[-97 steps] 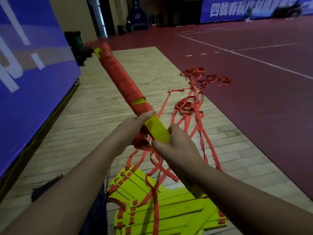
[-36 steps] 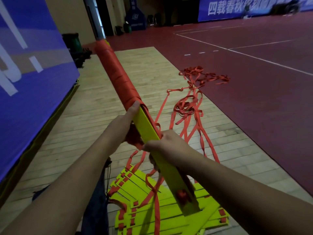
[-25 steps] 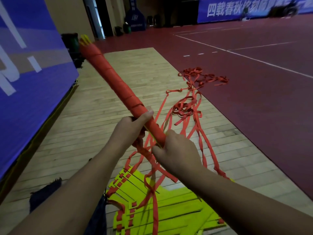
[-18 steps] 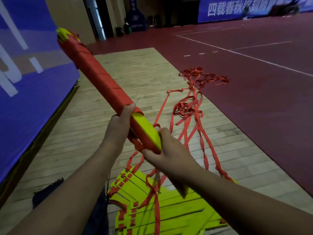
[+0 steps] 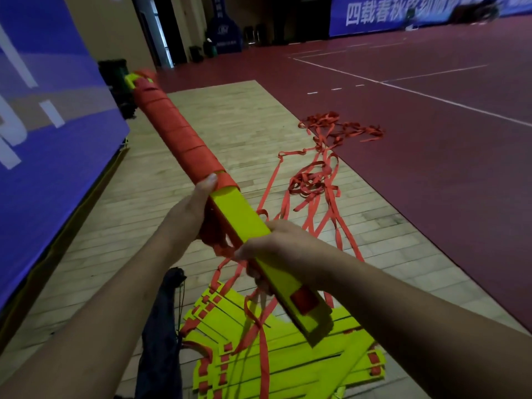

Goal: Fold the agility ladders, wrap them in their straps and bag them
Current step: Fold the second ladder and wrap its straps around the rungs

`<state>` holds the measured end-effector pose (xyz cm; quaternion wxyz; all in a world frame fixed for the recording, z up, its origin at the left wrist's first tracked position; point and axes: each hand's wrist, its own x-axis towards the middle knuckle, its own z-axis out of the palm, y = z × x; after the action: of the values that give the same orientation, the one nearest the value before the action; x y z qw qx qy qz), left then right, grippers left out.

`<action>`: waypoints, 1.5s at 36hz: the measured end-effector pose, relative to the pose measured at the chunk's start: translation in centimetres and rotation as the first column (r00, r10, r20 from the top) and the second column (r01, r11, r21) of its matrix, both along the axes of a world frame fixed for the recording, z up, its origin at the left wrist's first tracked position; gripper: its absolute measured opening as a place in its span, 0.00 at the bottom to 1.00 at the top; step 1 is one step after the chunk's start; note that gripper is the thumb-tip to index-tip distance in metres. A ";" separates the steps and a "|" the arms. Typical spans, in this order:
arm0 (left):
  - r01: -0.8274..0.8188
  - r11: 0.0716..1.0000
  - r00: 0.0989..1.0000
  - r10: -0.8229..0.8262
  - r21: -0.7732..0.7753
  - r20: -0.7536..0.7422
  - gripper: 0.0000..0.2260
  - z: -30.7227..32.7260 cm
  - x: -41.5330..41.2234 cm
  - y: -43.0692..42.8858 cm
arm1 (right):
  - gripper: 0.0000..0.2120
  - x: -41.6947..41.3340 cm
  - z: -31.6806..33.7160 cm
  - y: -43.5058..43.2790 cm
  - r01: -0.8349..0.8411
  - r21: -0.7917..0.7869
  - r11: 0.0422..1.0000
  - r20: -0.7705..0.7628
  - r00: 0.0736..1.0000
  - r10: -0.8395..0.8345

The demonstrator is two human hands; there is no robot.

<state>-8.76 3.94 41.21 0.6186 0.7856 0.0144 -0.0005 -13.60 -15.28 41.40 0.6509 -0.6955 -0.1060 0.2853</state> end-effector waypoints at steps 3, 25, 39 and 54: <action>0.086 0.965 0.992 -0.058 0.248 -0.115 0.38 0.2 -0.4 -0.4 | 0.11 0.9 -0.1 -0.7 0.142 -0.195 0.970 0.153 0.982 -0.113; 0.071 0.957 0.997 -0.075 -0.283 -0.002 0.14 -0.9 -0.4 -1.7 | 0.27 1.4 -0.9 -1.0 -0.099 -0.013 0.995 -0.164 0.982 0.096; 0.025 0.963 1.000 -0.021 -0.267 0.019 0.17 -0.7 0.1 -0.6 | 0.17 0.1 -0.6 0.9 -0.023 -0.051 0.998 0.044 0.999 0.025; 0.048 0.999 0.996 -0.046 0.015 -0.071 0.29 -0.3 0.2 -0.9 | 0.11 0.8 -0.8 0.6 0.230 -0.272 0.934 0.318 0.938 -0.138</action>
<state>-8.57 3.01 40.94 0.6111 0.7902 0.0177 -0.0427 -12.80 -14.67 40.61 0.5364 -0.8292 -0.0898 0.1287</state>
